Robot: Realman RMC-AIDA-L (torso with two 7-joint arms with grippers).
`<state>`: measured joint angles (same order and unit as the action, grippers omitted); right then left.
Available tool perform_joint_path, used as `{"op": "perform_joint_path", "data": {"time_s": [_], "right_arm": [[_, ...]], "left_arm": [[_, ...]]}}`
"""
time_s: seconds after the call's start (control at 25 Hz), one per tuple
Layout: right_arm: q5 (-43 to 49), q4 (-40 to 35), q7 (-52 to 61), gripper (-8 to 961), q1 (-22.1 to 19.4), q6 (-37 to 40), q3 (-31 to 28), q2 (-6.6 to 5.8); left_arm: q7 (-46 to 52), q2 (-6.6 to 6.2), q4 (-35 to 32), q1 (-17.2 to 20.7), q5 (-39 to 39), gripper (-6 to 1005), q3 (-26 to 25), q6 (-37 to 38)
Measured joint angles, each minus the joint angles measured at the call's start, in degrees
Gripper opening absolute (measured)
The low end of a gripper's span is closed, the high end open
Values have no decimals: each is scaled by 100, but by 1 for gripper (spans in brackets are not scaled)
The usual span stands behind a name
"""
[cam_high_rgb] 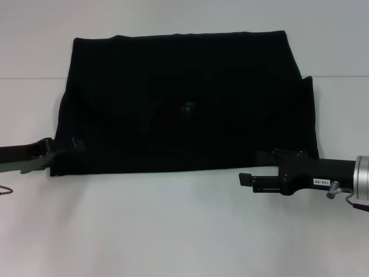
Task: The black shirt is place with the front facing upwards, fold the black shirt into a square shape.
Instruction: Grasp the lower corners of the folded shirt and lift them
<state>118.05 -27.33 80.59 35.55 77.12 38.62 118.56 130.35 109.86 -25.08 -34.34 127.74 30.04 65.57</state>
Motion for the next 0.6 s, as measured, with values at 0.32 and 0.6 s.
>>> {"op": "perform_joint_path", "data": {"time_s": [0.32,0.6], "right_arm": [[-13,0,2,915,6,14,-35,0],[-20,-27,41,915,-2,39,-48,0]], "left_arm": [[90,-19,-14,-13,-1,811,145,9],[122,-26,-79,-25,102,724,296,-21]]}}
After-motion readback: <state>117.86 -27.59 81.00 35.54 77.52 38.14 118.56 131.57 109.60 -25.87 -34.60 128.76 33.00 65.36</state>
